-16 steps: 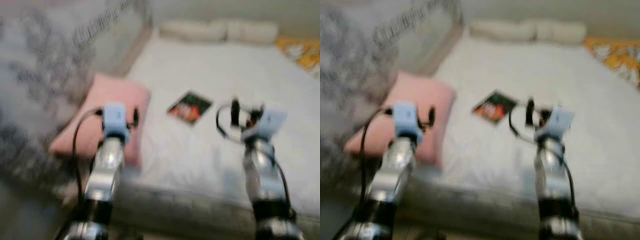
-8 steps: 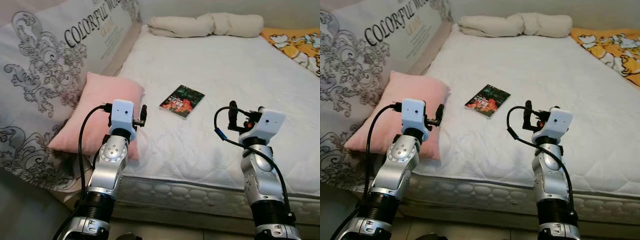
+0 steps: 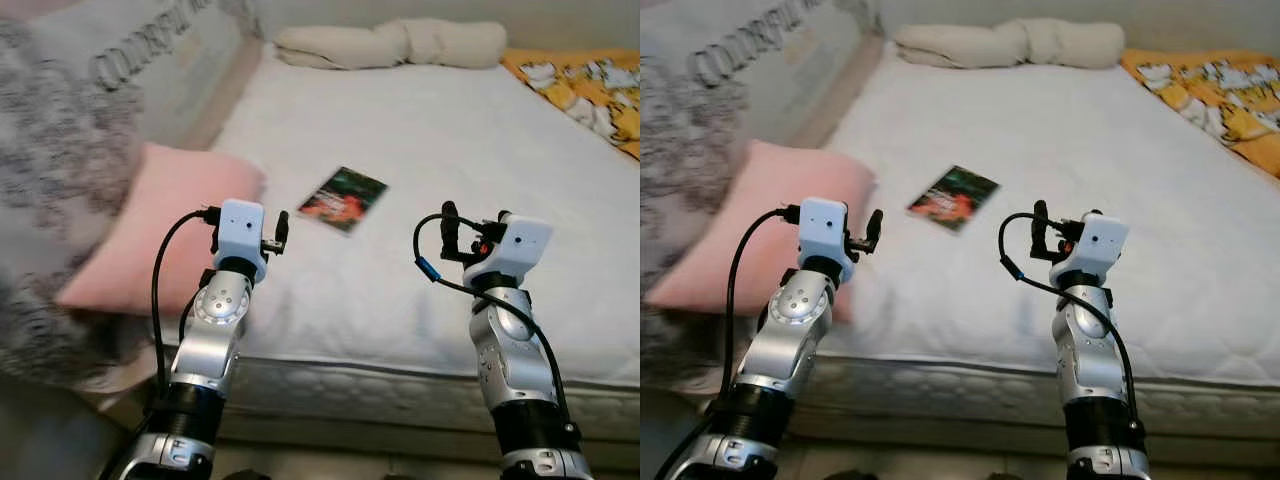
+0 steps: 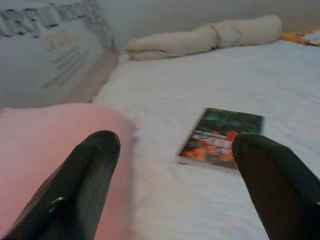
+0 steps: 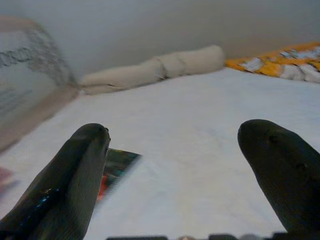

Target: Clean up the room

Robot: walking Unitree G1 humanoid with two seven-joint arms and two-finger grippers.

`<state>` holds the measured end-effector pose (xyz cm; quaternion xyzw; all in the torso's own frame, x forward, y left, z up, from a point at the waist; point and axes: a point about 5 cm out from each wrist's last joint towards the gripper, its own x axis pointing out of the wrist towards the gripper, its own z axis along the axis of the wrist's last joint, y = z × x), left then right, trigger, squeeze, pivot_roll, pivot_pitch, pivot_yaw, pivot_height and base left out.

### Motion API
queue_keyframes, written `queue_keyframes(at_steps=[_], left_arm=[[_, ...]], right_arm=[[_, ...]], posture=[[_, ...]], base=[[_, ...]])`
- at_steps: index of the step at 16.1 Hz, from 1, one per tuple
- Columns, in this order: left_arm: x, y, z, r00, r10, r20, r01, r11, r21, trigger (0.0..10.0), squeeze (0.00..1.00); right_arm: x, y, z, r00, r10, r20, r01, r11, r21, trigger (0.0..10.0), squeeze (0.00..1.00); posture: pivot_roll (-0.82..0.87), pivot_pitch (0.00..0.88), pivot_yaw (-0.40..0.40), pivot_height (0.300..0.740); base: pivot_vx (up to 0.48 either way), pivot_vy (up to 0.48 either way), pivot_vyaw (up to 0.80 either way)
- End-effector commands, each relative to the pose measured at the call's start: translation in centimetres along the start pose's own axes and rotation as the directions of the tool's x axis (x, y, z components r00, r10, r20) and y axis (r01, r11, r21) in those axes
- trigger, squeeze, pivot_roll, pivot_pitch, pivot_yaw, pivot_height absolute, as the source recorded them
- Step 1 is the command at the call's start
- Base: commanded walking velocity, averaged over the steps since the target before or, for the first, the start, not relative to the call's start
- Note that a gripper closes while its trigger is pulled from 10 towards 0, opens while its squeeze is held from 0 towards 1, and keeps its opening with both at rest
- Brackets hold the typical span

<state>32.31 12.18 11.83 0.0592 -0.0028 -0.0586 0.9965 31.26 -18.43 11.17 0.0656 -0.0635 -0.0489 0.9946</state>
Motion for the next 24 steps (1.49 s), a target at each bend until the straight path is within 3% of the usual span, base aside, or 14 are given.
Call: queue_keyframes(at_steps=[1,5,6,7,8,13,16,24], left_arm=[[0.0,-0.2,0.0,1.000,0.006,-0.006,-0.006,1.000,0.014,10.0,0.00],[0.2,0.7,-0.2,0.998,0.054,-0.019,-0.055,0.997,-0.047,10.0,0.00],[0.3,0.9,-0.2,0.997,0.076,-0.028,-0.078,0.993,-0.087,10.0,0.00],[0.4,1.6,-0.5,0.989,0.129,-0.066,-0.139,0.973,-0.182,10.0,0.00],[0.5,2.1,-0.8,0.984,0.155,-0.085,-0.169,0.965,-0.201,10.0,0.00],[0.5,2.0,-0.6,0.989,0.139,-0.058,-0.147,0.977,-0.155,10.0,0.00],[0.6,1.4,0.0,0.994,0.105,-0.016,-0.106,0.988,-0.116,10.0,0.00],[0.5,1.4,0.0,0.994,0.105,-0.011,-0.106,0.988,-0.110,10.0,0.00]], right_arm=[[0.3,0.2,0.6,1.000,0.008,0.014,-0.008,1.000,-0.003,10.0,0.00],[0.1,0.4,0.3,1.000,0.016,0.005,-0.016,1.000,-0.004,10.0,0.00],[0.1,0.3,0.4,1.000,0.017,0.006,-0.017,1.000,-0.002,10.0,0.00],[0.0,0.3,0.5,1.000,0.018,0.013,-0.018,1.000,0.008,10.0,0.00],[0.0,0.1,0.7,1.000,0.010,0.025,-0.011,1.000,0.026,10.0,0.00],[-0.4,0.1,0.3,1.000,0.015,0.013,-0.016,0.999,0.030,10.0,0.00],[-0.4,0.2,0.2,1.000,0.021,0.006,-0.021,0.999,0.029,10.0,0.00],[-0.4,0.3,0.0,0.999,0.035,-0.010,-0.034,0.999,0.024,10.0,0.00]], posture=[[-0.05,0.000,-0.007,0.740],[-0.06,0.000,-0.009,0.740],[-0.06,0.000,-0.010,0.740],[-0.06,0.000,-0.012,0.740],[-0.06,0.000,-0.015,0.740],[-0.06,0.000,-0.017,0.740],[-0.06,0.000,-0.014,0.740],[-0.06,0.000,-0.015,0.740]], base=[[0.311,-0.364,0.00],[0.000,0.000,0.00],[0.000,0.000,0.00],[0.000,0.000,0.00],[0.000,0.000,0.00],[0.049,0.000,0.00],[0.457,0.000,0.00],[0.474,0.000,0.00]])
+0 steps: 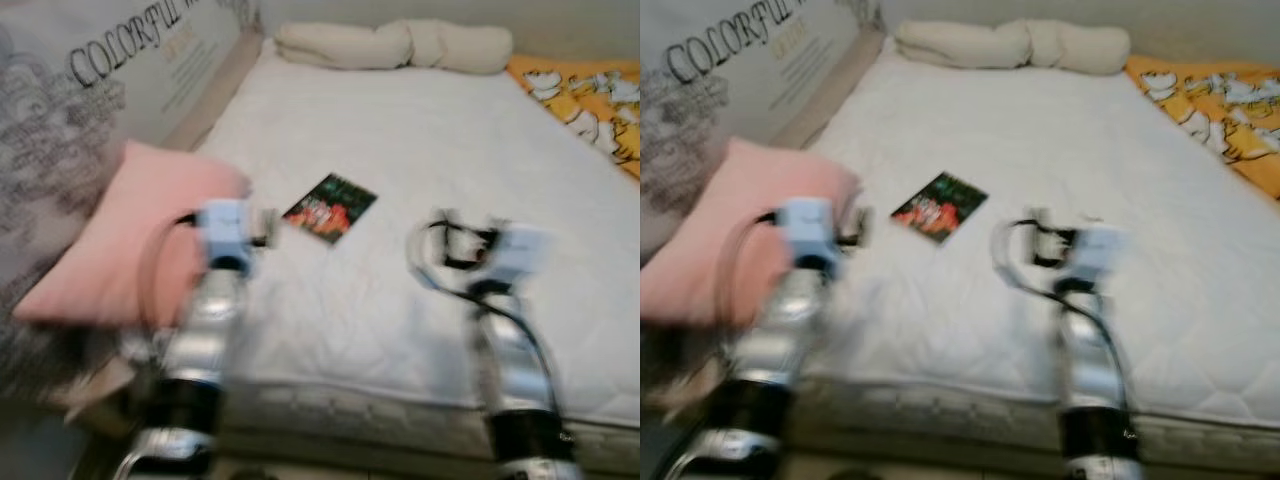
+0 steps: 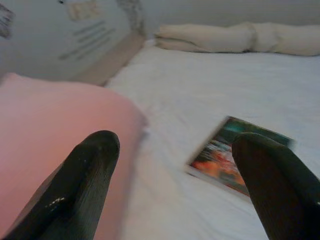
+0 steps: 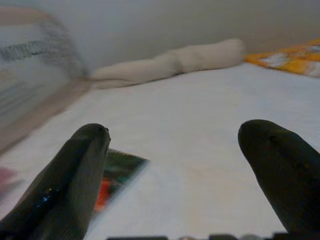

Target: Clean up the room

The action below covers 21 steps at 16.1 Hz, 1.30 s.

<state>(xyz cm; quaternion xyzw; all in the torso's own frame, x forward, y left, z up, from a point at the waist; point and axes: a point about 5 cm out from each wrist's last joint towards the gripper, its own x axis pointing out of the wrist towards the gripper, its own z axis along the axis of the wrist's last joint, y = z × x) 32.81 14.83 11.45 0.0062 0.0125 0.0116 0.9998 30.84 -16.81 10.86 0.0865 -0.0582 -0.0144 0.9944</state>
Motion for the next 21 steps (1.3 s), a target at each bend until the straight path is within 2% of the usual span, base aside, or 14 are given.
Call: queue_keyframes(at_steps=[1,3,6,10,13,16,17,19,21], left_arm=[[0.1,-1.3,0.6,0.999,-0.033,0.026,0.033,0.999,-0.005,10.0,0.00],[0.1,-1.1,0.5,1.000,-0.006,0.019,0.006,1.000,-0.009,10.0,0.00],[0.1,-1.0,0.6,1.000,-0.017,0.022,0.017,1.000,-0.007,10.0,0.00],[-1.1,0.0,0.7,1.000,-0.020,0.013,0.020,0.999,0.030,10.0,0.00],[-3.9,1.6,1.3,0.999,-0.037,0.008,0.037,0.996,0.084,10.0,0.00],[-6.8,3.1,2.8,0.999,-0.024,0.030,0.018,0.986,0.164,10.0,0.00],[-8.6,4.1,3.0,1.000,0.016,0.011,-0.018,0.982,0.186,10.0,0.00],[-10.9,5.3,3.0,0.997,0.080,-0.023,-0.074,0.978,0.197,10.0,0.00],[-12.6,5.8,3.0,0.992,0.115,-0.051,-0.103,0.973,0.207,10.0,0.00]], right_arm=[[0.1,-1.2,0.5,1.000,-0.029,0.006,0.029,0.999,-0.023,10.0,0.00],[0.3,-1.3,0.5,1.000,-0.029,-0.001,0.029,0.999,-0.025,10.0,0.00],[0.9,-1.5,0.8,0.999,-0.033,0.002,0.033,0.999,-0.028,10.0,0.00],[3.6,-2.5,0.9,0.996,-0.077,-0.046,0.079,0.996,0.042,10.0,0.00],[5.4,-3.2,0.2,0.983,-0.117,-0.144,0.135,0.983,0.121,10.0,0.00],[6.5,-3.5,0.2,0.967,-0.130,-0.217,0.160,0.979,0.124,10.0,0.00],[6.8,-3.2,0.1,0.957,-0.126,-0.262,0.169,0.975,0.145,10.0,0.00],[7.0,-3.2,-0.1,0.940,-0.140,-0.311,0.199,0.966,0.166,10.0,0.00],[7.0,-3.4,-0.2,0.931,-0.151,-0.332,0.216,0.962,0.169,10.0,0.00]], posture=[[-0.06,0.000,-0.015,0.740],[-0.05,0.000,-0.015,0.740],[-0.04,0.000,-0.016,0.740],[0.02,0.000,0.003,0.740],[0.17,0.111,0.031,0.740],[0.29,0.174,0.035,0.740],[0.34,0.198,0.025,0.740],[0.40,0.242,0.016,0.740],[0.45,0.286,0.010,0.740]], base=[[0.480,0.000,0.00],[0.234,0.000,0.00],[0.000,0.000,0.00],[0.000,0.000,0.00],[0.000,0.000,0.00],[0.000,0.000,0.00],[0.000,0.000,0.00],[0.000,0.000,0.00],[0.000,0.000,0.00]])
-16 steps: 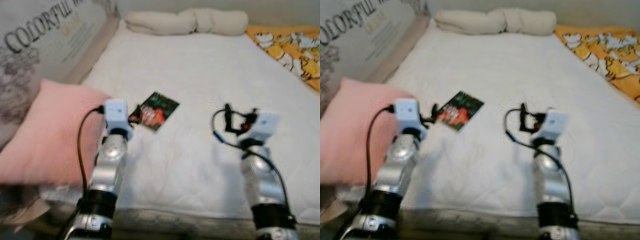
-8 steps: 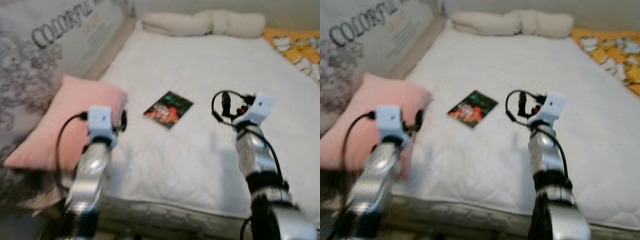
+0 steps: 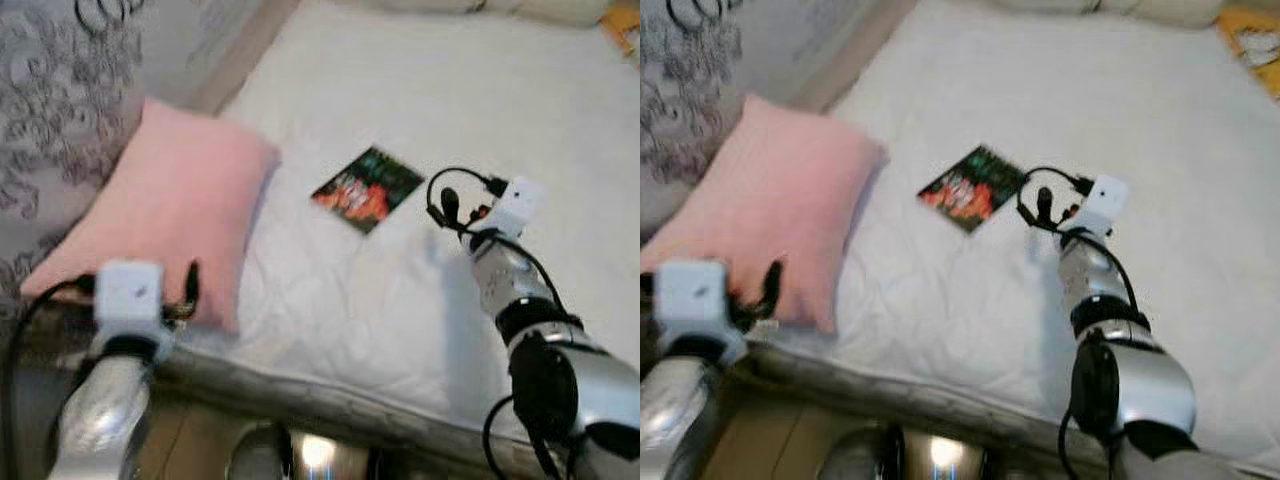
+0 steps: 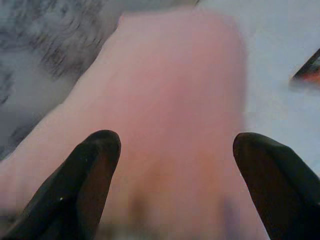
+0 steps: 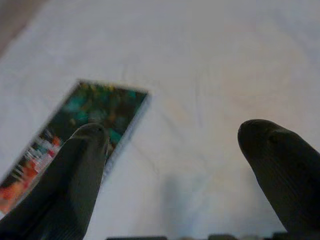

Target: Clean up the room

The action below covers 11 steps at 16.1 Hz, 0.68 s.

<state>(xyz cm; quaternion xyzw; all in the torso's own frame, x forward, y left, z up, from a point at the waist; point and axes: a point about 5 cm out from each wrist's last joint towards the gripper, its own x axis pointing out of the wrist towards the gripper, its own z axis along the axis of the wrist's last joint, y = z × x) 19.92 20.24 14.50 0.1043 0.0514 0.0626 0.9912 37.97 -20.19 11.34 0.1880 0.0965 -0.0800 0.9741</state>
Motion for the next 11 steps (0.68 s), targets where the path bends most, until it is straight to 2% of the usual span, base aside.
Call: queue_keyframes(at_steps=[1,3,5,7,9,11], left_arm=[[-1.0,0.4,0.2,1.000,0.019,-0.019,-0.018,1.000,0.020,10.0,0.00],[-3.0,0.8,0.3,0.997,0.051,-0.066,-0.049,0.998,0.030,10.0,0.00],[-3.8,0.9,0.3,0.995,0.063,-0.084,-0.060,0.998,0.028,10.0,0.00],[-3.7,0.3,0.3,0.994,0.053,-0.094,-0.051,0.998,0.023,10.0,0.00],[-3.4,-0.1,0.6,0.995,0.045,-0.087,-0.044,0.999,0.014,10.0,0.00],[-3.2,-0.6,0.6,0.996,0.033,-0.085,-0.032,0.999,0.006,10.0,0.00]], right_arm=[[0.0,-0.4,-0.4,0.999,-0.025,-0.039,0.026,0.999,0.027,10.0,0.00],[0.2,0.8,-0.3,0.998,0.040,-0.058,-0.040,0.999,0.014,10.0,0.00],[0.3,2.9,-0.3,0.989,0.131,-0.064,-0.131,0.991,0.005,10.0,0.00],[0.5,5.3,0.1,0.979,0.198,-0.057,-0.202,0.977,-0.074,10.0,0.00],[0.4,7.4,0.5,0.955,0.292,-0.039,-0.295,0.944,-0.150,10.0,0.00],[0.3,8.9,0.6,0.933,0.358,-0.043,-0.360,0.915,-0.180,10.0,0.00]], posture=[[0.47,0.311,0.004,0.740],[0.50,0.346,-0.007,0.740],[0.50,0.363,-0.014,0.740],[0.49,0.369,-0.017,0.740],[0.47,0.363,-0.031,0.740],[0.44,0.357,-0.038,0.740]], base=[[0.000,0.000,0.00],[0.000,0.000,0.00],[0.000,0.000,0.00],[0.000,0.000,0.00],[0.000,0.000,0.00],[0.000,0.000,0.00]])
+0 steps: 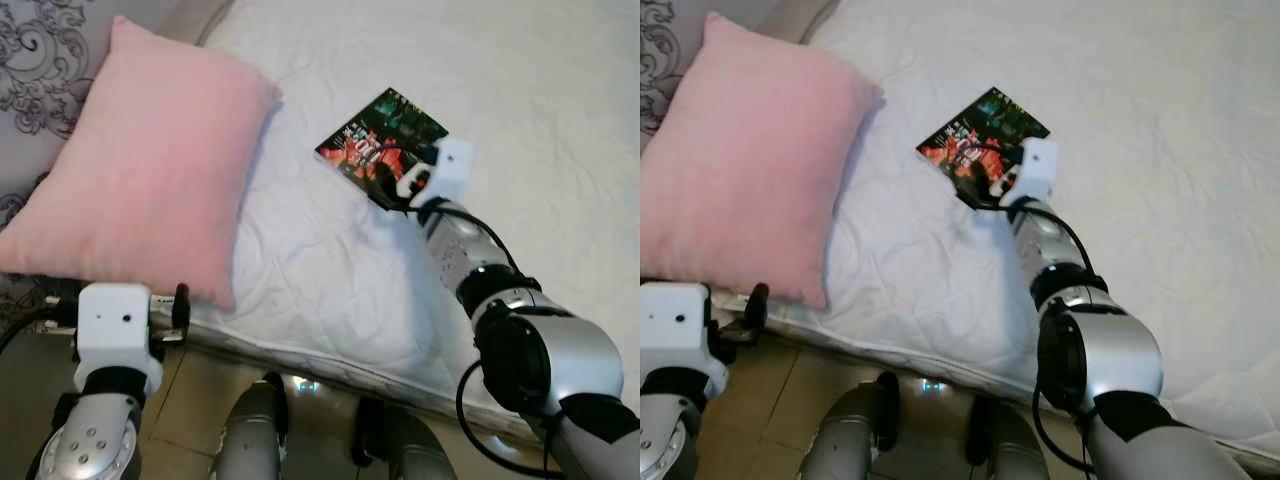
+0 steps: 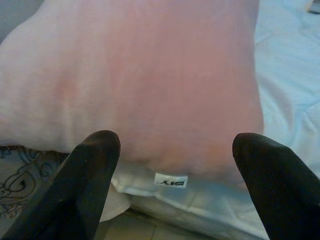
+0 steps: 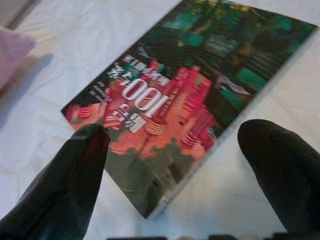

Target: Clean up the room

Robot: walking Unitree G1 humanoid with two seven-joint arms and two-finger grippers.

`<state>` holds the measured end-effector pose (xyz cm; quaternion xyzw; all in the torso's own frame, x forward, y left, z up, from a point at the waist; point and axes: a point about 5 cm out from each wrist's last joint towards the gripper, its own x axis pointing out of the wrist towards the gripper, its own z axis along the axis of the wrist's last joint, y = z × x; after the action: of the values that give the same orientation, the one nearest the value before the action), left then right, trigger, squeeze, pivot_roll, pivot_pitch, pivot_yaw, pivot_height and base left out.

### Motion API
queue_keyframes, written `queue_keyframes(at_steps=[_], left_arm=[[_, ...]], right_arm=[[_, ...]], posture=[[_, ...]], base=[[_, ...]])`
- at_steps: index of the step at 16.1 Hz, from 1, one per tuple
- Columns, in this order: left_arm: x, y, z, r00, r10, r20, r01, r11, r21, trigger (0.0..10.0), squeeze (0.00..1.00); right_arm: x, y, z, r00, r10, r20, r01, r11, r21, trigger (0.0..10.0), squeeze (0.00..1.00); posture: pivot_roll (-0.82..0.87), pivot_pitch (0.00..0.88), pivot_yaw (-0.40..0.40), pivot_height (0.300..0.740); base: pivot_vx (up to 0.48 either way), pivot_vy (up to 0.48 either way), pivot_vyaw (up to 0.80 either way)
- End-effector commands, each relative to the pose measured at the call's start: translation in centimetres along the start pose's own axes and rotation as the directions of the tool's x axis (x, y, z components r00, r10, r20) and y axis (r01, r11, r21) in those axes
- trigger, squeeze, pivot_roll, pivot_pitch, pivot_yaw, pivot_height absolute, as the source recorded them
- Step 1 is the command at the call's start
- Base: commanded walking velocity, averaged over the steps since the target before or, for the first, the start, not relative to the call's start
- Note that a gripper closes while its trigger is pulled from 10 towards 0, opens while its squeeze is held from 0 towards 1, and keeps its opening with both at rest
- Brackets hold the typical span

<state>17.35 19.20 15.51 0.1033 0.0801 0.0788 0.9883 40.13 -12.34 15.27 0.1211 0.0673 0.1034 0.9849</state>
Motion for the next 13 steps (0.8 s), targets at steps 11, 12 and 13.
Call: queue_keyframes(at_steps=[11,12,13], left_arm=[[-0.5,-0.2,-0.3,0.999,0.009,-0.041,-0.008,1.000,0.008,10.0,0.00],[-0.4,-0.3,-0.3,0.999,0.005,-0.042,-0.004,1.000,0.004,10.0,0.00],[-0.3,-0.3,-0.3,0.999,0.003,-0.042,-0.003,1.000,0.003,10.0,0.00]], right_arm=[[0.0,1.4,-1.5,0.998,0.043,-0.053,-0.044,0.999,-0.027,0.0,0.00],[0.0,1.7,-1.7,0.996,0.057,-0.065,-0.061,0.996,-0.068,0.0,0.00],[0.0,1.9,-1.8,0.996,0.062,-0.070,-0.067,0.994,-0.085,0.0,0.00]], posture=[[0.45,0.385,-0.037,0.740],[0.44,0.386,-0.037,0.740],[0.44,0.386,-0.037,0.740]], base=[[0.000,0.000,0.00],[0.000,0.000,0.00],[0.000,0.000,0.00]])
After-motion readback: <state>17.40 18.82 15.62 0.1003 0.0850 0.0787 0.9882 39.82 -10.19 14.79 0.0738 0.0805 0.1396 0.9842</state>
